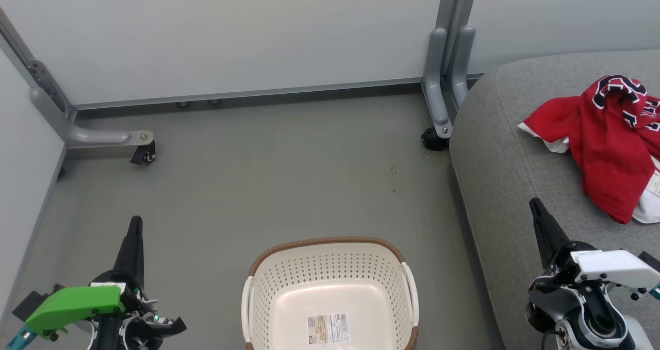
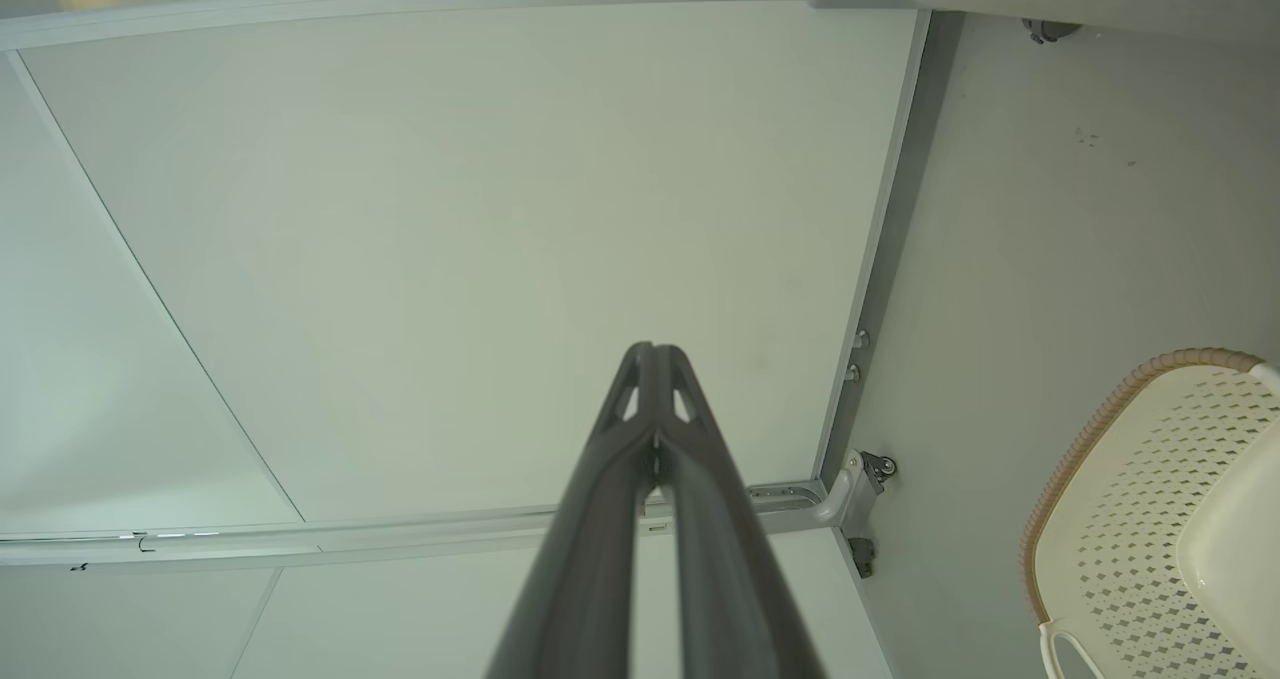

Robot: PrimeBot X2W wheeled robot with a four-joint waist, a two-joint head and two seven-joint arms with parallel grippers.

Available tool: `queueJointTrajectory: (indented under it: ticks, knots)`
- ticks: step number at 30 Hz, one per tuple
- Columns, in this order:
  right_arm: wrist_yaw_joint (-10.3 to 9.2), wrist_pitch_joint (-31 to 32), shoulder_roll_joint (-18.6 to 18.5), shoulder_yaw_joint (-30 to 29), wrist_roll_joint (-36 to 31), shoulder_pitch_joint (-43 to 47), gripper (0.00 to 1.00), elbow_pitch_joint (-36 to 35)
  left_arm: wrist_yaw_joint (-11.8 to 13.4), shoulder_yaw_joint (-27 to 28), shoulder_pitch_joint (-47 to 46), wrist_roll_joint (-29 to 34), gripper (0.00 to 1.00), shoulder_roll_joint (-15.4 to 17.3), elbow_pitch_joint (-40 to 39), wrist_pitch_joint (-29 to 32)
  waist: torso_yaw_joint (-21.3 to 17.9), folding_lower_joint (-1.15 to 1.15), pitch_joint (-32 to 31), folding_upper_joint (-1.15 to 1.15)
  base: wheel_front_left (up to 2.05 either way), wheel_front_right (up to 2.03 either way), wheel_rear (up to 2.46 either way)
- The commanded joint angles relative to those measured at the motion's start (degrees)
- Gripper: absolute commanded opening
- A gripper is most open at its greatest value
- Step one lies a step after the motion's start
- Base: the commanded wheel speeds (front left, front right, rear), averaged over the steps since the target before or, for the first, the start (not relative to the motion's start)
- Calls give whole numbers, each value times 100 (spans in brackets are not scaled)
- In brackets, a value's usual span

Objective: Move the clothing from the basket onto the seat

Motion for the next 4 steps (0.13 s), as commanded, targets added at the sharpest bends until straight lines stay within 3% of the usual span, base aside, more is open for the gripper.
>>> queueJointTrajectory:
  ticks: [1, 4]
  knots:
    - [2, 22, 21, -22, -22, -38, 0, 13, -14, 22, -97, 31, 0, -13, 13, 27, 0, 0, 0, 0, 0, 0, 0]
    - [2, 29, 24, -27, -28, -38, 0, 12, -14, 27, -97, 40, 0, -18, 14, 33, 0, 0, 0, 0, 0, 0, 0]
